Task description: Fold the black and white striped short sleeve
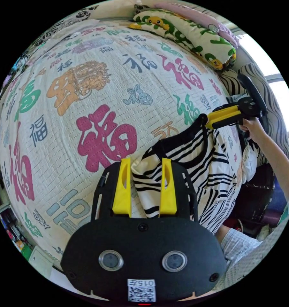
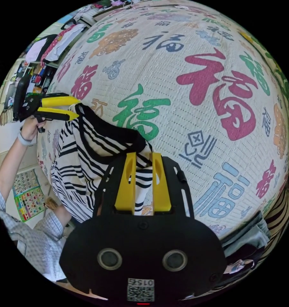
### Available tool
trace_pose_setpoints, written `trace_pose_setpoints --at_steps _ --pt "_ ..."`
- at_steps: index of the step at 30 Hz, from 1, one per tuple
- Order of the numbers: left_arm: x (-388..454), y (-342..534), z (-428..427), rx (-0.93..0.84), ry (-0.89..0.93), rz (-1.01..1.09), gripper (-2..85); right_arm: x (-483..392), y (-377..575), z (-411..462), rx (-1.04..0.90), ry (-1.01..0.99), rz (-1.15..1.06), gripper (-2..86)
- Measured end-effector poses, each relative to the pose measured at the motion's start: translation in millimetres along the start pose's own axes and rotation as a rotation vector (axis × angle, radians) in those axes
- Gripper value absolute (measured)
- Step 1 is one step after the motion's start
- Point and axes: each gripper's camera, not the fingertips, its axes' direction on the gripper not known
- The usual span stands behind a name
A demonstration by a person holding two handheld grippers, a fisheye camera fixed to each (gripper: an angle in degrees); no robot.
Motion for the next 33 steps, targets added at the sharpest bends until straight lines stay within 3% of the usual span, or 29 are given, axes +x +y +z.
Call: trace_pose_setpoints --at_steps 4,9,11,15,19,24,29,33 --pt "20 0 2 -0.032 -0.115 0.07 12.1 -7 16 22 0.056 0.081 -0.034 7.8" --pt "27 6 -7 -0.039 -0.112 0.081 3.7 -5 35 44 0.099 0.055 -0.019 1.8" --pt "30 7 -11 -0.052 -0.031 0.093 2.5 -2 42 52 0.113 0.051 -0.001 0.2" --pt "41 4 -25 -0.059 -0.08 0.102 1.2 7 47 60 0.109 0.044 0.008 -0.6" --pt "40 -7 -60 0.05 -0.111 0.039 0.8 13 46 58 0.152 0.142 0.024 -0.7" --pt "49 -12 -109 0.284 -0.221 -0.02 0.8 28 44 31 0.382 0.155 0.16 -0.5" --pt "80 36 -115 0.371 -0.266 0.142 0.8 13 86 53 0.425 0.162 0.054 -0.4" --pt "118 135 -100 0.416 -0.188 0.346 0.9 -18 161 88 0.462 0.159 -0.153 -0.4"
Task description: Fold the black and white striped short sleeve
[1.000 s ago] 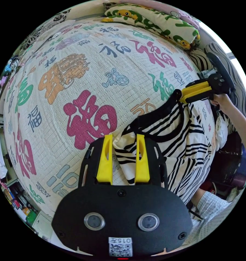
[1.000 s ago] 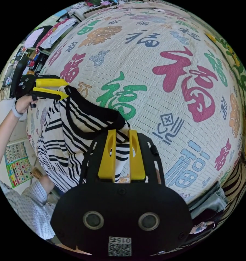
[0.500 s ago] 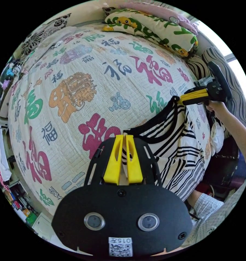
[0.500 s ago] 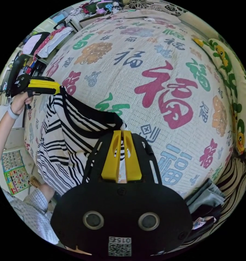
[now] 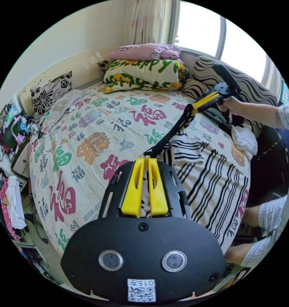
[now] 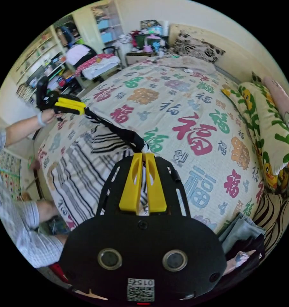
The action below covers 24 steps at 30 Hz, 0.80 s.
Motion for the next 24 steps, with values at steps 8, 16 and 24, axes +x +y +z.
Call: trace_pose_setpoints --at_steps 8,16,24 --pt "149 141 -11 -0.108 0.098 0.137 0.7 -110 159 51 -0.152 -0.139 -0.108 -0.3" --pt "214 205 34 -0.309 0.085 0.232 -0.2 -155 219 124 -0.353 -0.107 -0.158 0.3" --pt "191 225 84 -0.33 0.245 -0.159 2.4 -176 228 171 -0.38 0.052 -0.251 0.2"
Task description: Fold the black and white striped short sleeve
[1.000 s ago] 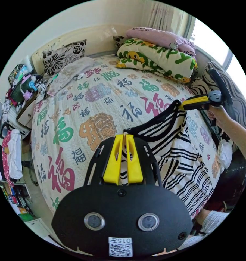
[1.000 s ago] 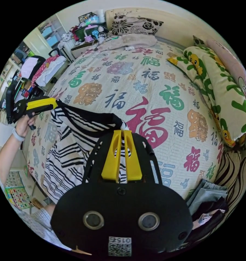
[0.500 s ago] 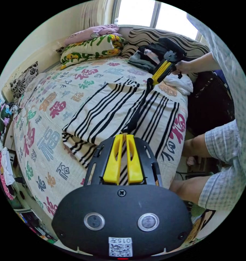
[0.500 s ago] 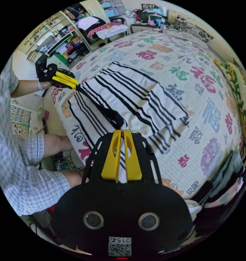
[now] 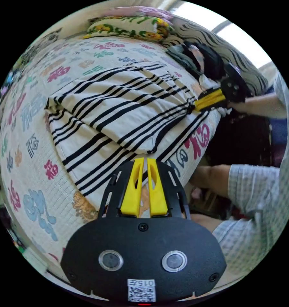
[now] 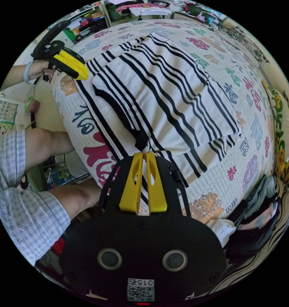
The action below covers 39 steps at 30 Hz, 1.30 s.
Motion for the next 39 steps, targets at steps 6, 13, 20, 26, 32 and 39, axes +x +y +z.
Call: trace_pose_setpoints --at_steps 6,13,20,26,32,39 --pt "-56 -4 52 0.056 0.274 -0.562 5.1 12 -10 14 0.004 -0.008 0.011 0.1" --pt "-66 3 68 0.077 0.29 -0.62 -0.7 22 -21 18 0.018 0.007 -0.029 0.1" --pt "-79 8 102 -0.009 0.248 -0.59 -0.4 31 -38 57 -0.218 -0.133 -0.016 -0.9" --pt "-99 2 109 -0.072 0.266 -0.557 5.6 90 -39 25 -0.163 -0.217 0.223 -0.2" --pt "-169 -37 73 0.195 0.18 -0.614 9.9 236 -48 -4 0.193 -0.484 0.728 6.0" --pt "-254 -86 113 0.178 0.241 -0.763 9.9 315 -82 21 0.21 -0.694 0.919 8.1"
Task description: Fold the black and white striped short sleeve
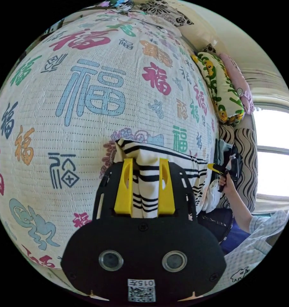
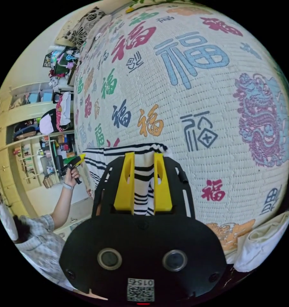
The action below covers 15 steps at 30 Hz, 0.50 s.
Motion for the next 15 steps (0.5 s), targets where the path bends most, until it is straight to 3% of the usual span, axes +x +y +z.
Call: trace_pose_setpoints --at_steps 3,6,15 --pt "-4 -14 19 -0.056 0.061 -0.015 4.3 0 -17 3 -0.035 -0.081 0.047 1.6" --pt "-6 -17 23 -0.081 0.051 0.009 1.1 -7 -23 -7 -0.036 0.022 0.05 -0.2" --pt "-29 0 30 0.014 0.031 -0.018 2.7 2 -30 -35 0.017 -0.054 0.131 -0.8"
